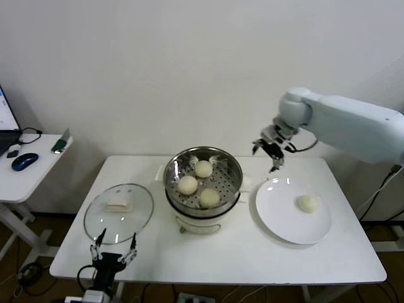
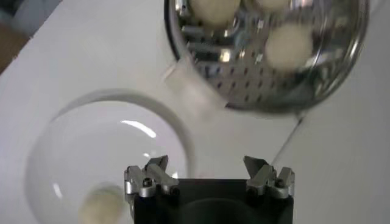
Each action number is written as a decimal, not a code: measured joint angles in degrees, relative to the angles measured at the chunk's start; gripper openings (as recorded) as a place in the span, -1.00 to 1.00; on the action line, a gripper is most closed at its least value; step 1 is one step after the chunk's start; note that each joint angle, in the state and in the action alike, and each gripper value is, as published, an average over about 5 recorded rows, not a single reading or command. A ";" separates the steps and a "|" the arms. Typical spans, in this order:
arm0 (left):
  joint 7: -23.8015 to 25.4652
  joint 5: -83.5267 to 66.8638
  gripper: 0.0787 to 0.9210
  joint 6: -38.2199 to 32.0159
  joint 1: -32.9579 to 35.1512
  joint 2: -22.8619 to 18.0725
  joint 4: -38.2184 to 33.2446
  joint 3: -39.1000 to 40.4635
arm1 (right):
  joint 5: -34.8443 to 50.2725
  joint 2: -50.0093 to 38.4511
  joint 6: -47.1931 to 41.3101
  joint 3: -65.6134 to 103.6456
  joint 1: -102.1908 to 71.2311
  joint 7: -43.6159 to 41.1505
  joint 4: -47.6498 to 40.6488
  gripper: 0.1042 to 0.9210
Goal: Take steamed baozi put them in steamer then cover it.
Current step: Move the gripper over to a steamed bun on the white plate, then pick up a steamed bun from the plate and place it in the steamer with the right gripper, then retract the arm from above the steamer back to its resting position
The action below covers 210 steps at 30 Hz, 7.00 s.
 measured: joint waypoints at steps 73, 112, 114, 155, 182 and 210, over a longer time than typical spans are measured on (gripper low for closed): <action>-0.55 3.02 0.77 0.67 1.12 -2.30 -1.29 1.30 | -7.22 5.39 -0.81 22.31 -19.69 -2.18 -29.99 0.41; -0.17 2.39 0.77 -0.17 1.83 -1.84 -3.90 5.66 | 35.74 24.58 -22.24 -16.01 4.55 11.43 -7.92 0.43; -0.17 2.38 0.77 -0.15 1.70 -1.83 -3.80 5.68 | 35.60 24.93 -22.49 -16.27 3.82 11.66 -8.02 0.43; -0.24 3.01 0.77 0.03 1.15 -1.48 -3.82 5.72 | 34.86 21.87 -20.94 -12.47 4.12 8.25 -8.90 0.76; -1.17 5.76 0.77 0.86 -0.17 -1.71 -4.71 2.88 | 37.00 -10.91 0.40 26.98 -24.82 33.95 8.60 0.76; -1.83 40.49 0.77 9.69 -4.18 4.09 -4.10 1.42 | 31.28 -0.29 1.55 98.13 -94.80 52.10 27.32 0.76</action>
